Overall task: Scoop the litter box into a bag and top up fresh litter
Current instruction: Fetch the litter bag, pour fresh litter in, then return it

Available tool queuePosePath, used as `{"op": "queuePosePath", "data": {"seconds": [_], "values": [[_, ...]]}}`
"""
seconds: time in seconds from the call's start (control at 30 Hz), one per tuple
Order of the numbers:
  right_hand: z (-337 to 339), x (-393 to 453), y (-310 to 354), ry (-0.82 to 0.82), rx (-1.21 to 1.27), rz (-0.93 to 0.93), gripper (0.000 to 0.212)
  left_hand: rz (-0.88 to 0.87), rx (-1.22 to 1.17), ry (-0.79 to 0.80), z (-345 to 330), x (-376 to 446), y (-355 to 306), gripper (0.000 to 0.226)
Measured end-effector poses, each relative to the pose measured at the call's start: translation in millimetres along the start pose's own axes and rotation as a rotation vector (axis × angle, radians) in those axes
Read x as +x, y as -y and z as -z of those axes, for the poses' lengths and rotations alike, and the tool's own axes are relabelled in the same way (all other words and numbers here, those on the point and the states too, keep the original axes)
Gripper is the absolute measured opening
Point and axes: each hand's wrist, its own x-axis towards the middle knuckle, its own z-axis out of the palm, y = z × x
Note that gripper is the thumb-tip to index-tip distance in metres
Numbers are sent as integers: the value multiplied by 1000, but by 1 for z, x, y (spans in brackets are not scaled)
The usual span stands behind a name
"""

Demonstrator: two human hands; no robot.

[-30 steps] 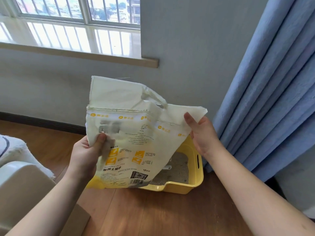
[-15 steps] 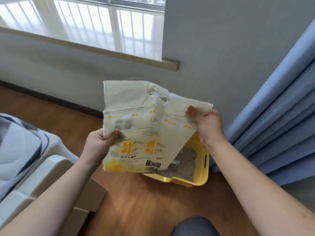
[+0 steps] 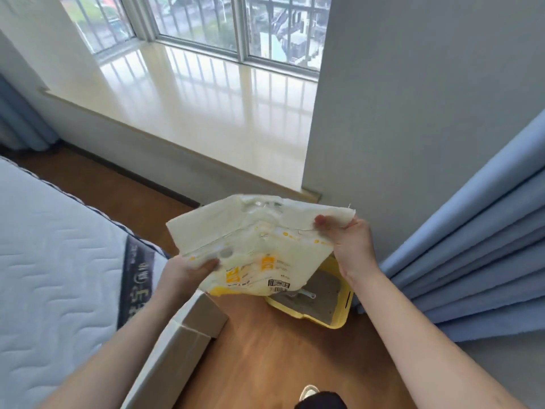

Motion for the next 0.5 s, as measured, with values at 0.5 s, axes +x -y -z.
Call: {"op": "queuePosePath", "data": {"seconds": [0.5], "values": [[-158,-126,203,580,-270,130,16,-229,302,-525,270,-247,-186,79]]}}
